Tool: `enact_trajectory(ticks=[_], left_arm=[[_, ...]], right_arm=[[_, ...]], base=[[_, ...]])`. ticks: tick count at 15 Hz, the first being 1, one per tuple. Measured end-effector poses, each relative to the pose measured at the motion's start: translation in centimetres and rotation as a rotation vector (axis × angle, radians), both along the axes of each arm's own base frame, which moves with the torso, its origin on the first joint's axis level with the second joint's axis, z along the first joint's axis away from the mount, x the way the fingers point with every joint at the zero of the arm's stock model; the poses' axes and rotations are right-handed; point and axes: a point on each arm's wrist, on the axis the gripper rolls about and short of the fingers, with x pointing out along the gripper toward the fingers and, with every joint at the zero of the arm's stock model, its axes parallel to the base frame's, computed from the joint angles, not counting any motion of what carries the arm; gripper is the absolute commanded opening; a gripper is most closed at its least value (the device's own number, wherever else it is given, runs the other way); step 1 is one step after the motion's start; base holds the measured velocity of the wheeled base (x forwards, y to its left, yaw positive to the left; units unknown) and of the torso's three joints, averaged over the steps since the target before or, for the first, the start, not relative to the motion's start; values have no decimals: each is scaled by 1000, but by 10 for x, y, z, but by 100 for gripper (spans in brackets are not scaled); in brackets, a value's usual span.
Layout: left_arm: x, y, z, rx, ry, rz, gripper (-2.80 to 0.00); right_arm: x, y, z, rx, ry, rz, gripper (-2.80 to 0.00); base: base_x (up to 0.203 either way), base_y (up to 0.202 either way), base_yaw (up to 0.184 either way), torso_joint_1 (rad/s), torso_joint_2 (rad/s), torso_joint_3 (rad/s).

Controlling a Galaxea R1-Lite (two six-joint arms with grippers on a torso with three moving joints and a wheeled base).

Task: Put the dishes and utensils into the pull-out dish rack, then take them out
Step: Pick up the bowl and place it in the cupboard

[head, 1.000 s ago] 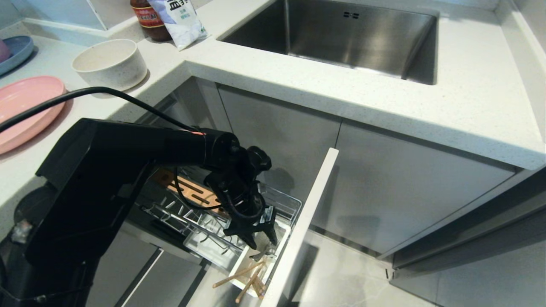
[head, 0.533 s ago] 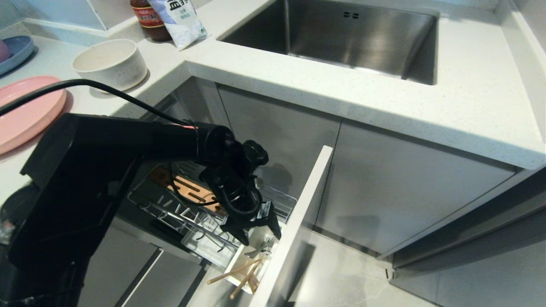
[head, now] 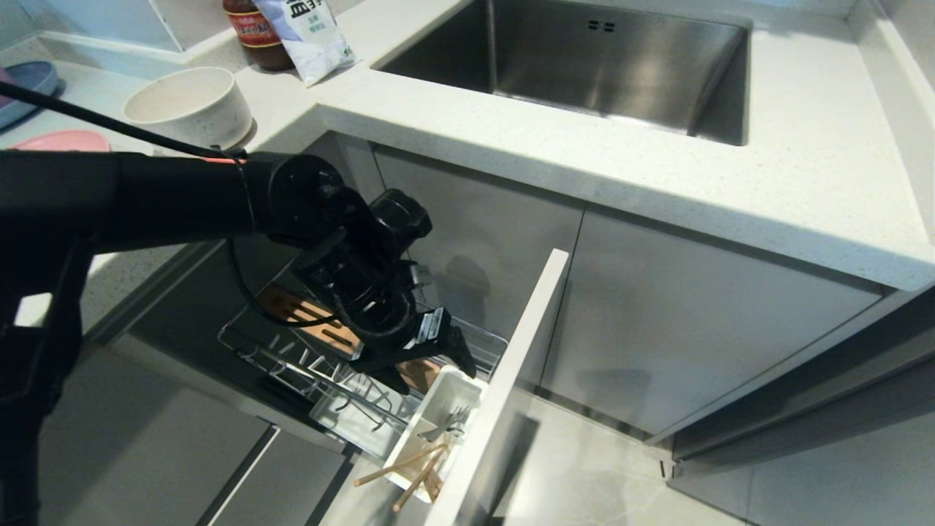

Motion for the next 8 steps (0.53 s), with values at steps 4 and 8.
enact_trajectory(ticks=[4, 8], left_arm=[[-22, 9, 29, -35, -65, -4, -280], [-53, 26, 68, -96, -167, -9, -280]], right_arm=[[0, 0, 0, 0, 0, -1, -280], [0, 0, 0, 0, 0, 0, -280]], base=[[0, 0, 0, 0, 0, 0], [0, 0, 0, 0, 0, 0]])
